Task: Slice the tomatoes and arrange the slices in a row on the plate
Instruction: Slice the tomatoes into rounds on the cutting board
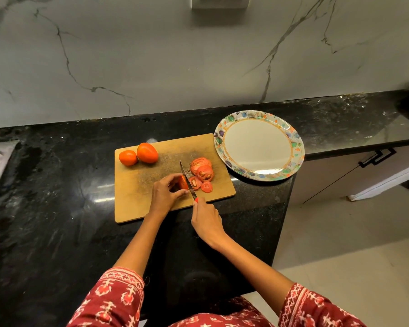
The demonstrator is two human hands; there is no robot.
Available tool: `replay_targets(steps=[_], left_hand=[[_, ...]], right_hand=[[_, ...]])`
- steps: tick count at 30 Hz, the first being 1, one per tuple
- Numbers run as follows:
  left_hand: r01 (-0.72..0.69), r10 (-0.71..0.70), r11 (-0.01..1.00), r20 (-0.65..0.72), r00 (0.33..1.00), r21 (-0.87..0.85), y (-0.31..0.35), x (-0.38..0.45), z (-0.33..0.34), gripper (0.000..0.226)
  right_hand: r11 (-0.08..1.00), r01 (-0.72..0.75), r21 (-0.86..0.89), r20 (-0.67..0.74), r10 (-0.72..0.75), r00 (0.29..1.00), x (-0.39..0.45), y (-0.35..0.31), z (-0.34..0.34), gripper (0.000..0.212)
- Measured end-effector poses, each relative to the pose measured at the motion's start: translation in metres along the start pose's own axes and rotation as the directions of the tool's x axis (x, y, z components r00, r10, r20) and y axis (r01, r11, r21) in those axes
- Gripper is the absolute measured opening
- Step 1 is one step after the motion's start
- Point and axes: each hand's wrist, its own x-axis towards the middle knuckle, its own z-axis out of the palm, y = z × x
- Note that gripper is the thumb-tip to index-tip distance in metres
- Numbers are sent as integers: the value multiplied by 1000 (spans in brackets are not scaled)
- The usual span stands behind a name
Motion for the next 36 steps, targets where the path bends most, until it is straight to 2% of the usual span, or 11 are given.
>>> replay_targets(steps=[24, 29, 36], left_hand=[[-4, 4, 1000, -17, 1000, -14, -6, 1, 2, 47], [28, -31, 996, -36, 999, -80, -5, 0, 3, 47], [18, -19, 998, -5, 1000, -63, -7, 3, 3, 55]], right_hand=[[997, 47, -68, -75, -52, 996, 13, -1, 9, 30], [1000, 17, -11, -72, -18, 997, 29, -3, 5, 32], [995, 60, 81, -78, -54, 996, 27, 4, 6, 28]])
